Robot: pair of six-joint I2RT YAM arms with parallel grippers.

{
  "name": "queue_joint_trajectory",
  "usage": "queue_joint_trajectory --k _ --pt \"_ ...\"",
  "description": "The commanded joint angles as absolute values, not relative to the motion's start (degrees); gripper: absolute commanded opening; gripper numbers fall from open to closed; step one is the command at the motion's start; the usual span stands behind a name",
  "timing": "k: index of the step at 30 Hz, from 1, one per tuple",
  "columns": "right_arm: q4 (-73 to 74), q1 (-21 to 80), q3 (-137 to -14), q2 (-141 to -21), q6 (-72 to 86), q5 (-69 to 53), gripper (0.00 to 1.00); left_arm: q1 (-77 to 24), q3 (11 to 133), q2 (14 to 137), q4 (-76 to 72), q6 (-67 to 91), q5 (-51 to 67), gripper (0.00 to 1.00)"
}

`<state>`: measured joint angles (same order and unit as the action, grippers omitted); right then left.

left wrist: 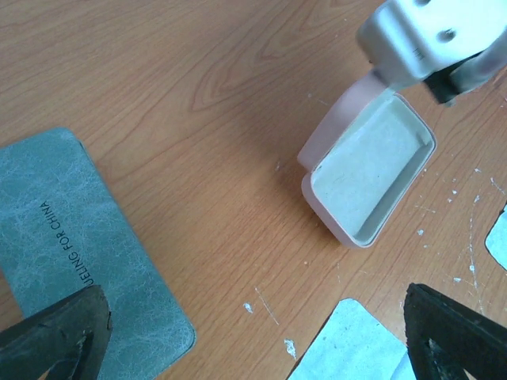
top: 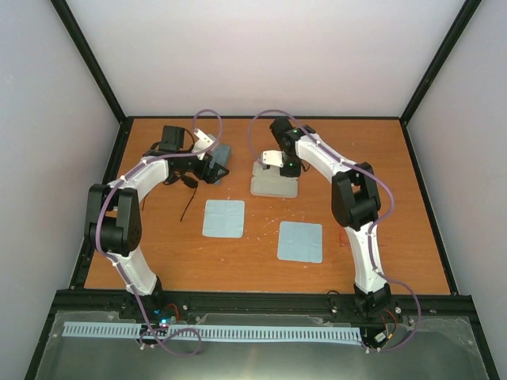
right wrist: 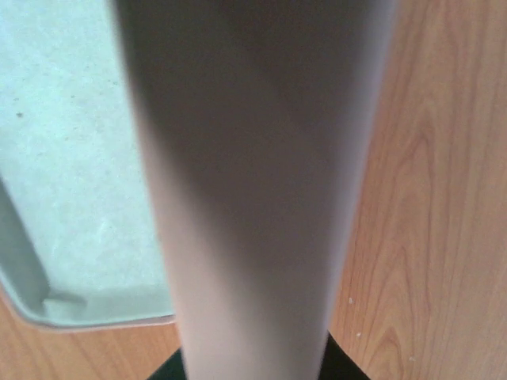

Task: Organize the sunglasses
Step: Place the sunglasses case at the center of the board.

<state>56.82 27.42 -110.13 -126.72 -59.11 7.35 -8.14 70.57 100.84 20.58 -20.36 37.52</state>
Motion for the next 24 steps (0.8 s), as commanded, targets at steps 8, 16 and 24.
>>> queue_joint_trajectory --k 8,16,24 --pt "52.9 27.2 -113.9 -131.4 -61.0 9.9 0.03 -7.9 70.0 99.1 21.5 -20.3 36.9 1.00" --pt "50.7 27.2 -112.7 -131.5 -58.9 10.4 0.33 -7.9 69.9 100.1 20.4 -20.0 37.3 0.99" --pt "48.8 27.2 -113.3 -130.7 -57.0 13.0 0.55 -7.9 69.9 100.5 20.2 -19.4 37.6 0.99"
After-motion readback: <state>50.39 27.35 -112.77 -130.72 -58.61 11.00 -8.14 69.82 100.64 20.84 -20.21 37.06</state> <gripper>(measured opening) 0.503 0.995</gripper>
